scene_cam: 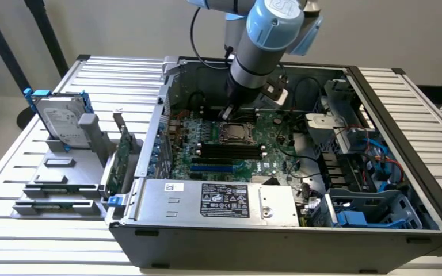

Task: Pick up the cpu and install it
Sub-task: 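Install the first cpu locking lever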

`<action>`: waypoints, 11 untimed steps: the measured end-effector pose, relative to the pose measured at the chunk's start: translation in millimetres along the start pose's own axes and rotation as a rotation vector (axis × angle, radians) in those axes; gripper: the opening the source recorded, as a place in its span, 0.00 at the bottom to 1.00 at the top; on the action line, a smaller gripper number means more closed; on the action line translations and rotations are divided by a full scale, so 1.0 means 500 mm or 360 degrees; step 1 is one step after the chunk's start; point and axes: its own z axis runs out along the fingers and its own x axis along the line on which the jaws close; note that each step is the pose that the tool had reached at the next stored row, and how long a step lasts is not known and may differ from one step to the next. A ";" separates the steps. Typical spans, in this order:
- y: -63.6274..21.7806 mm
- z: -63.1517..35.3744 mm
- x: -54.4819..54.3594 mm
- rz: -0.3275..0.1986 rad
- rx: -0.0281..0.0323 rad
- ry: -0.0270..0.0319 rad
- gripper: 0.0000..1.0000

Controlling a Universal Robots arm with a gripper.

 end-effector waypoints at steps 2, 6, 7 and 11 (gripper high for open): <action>0.001 0.001 0.001 0.0001 0.00014 -0.00017 0.11; 0.001 0.002 0.003 0.0003 0.00055 -0.00060 0.11; 0.001 0.003 0.003 0.0004 0.00065 -0.00070 0.11; 0.002 0.005 0.006 0.0006 0.00111 -0.00110 0.11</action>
